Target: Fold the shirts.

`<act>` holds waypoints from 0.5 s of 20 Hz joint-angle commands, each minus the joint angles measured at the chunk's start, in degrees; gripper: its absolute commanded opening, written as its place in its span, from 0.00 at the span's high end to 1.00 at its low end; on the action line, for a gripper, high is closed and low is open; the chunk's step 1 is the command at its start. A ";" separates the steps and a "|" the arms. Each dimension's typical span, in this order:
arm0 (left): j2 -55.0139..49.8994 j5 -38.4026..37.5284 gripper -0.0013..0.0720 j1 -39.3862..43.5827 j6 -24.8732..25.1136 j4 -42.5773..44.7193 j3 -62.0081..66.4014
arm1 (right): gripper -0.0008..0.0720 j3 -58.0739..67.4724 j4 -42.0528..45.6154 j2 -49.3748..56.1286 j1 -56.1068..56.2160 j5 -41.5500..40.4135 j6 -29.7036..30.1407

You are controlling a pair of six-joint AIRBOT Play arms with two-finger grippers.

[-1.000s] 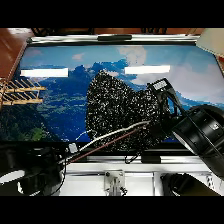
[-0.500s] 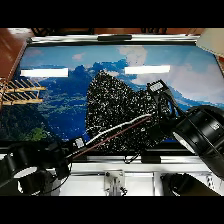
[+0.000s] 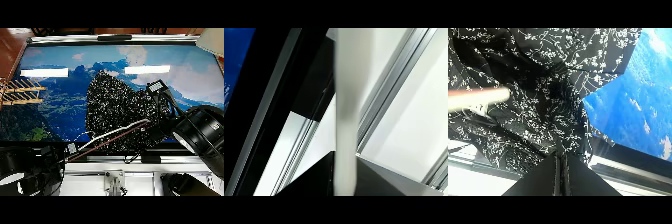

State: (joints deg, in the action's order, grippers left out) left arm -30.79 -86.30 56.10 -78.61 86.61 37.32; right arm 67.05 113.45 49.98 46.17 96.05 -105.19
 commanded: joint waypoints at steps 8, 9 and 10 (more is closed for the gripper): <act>-7.23 10.45 0.92 0.00 1.01 -0.46 -0.94 | 0.89 0.04 -0.37 -0.04 0.02 0.11 1.29; -7.19 10.40 0.92 0.00 0.85 0.11 -0.94 | 0.89 0.04 -0.33 -0.02 0.02 0.24 1.73; -6.67 10.14 0.92 0.00 0.02 1.44 -0.92 | 0.89 0.04 -0.20 -0.02 0.02 0.31 1.97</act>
State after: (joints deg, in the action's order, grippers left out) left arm -36.67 -77.80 56.10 -77.80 86.28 36.42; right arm 67.05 113.03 49.98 46.17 96.07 -104.16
